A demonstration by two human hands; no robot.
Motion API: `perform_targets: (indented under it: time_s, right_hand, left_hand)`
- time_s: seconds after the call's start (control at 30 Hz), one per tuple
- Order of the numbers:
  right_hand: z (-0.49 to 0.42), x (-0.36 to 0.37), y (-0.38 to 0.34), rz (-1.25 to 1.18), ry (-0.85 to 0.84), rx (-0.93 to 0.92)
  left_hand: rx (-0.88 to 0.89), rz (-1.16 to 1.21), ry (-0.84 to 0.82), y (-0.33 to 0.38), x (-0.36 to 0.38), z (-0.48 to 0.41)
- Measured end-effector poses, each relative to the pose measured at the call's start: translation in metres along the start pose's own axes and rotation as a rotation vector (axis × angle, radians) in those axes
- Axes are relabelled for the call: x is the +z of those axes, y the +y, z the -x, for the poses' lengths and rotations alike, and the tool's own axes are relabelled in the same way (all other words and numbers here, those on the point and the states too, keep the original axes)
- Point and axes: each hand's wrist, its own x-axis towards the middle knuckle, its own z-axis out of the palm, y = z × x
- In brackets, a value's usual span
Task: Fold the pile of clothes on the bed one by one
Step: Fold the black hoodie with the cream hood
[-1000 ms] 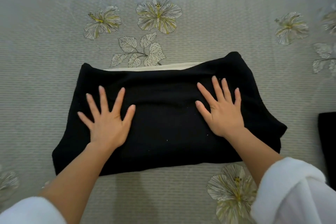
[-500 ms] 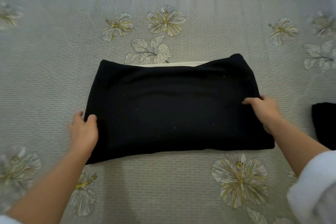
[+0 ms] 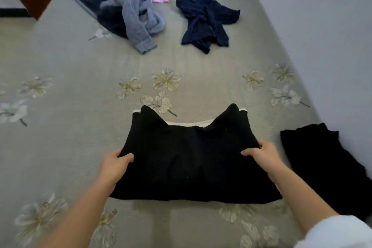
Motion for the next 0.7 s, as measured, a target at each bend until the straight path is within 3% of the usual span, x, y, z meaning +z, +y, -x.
perform_targets:
  time_s: [0.33, 0.7]
  right_hand:
    - [0.130, -0.102, 0.051, -0.330, 0.204, 0.155]
    - [0.176, -0.165, 0.122, -0.674, 0.529, 0.244]
  left_hand:
    - [0.170, -0.104, -0.307, 0.093, 0.049, 0.078]
    - [0.553, -0.425, -0.565, 0.184, 0.221, 0.180]
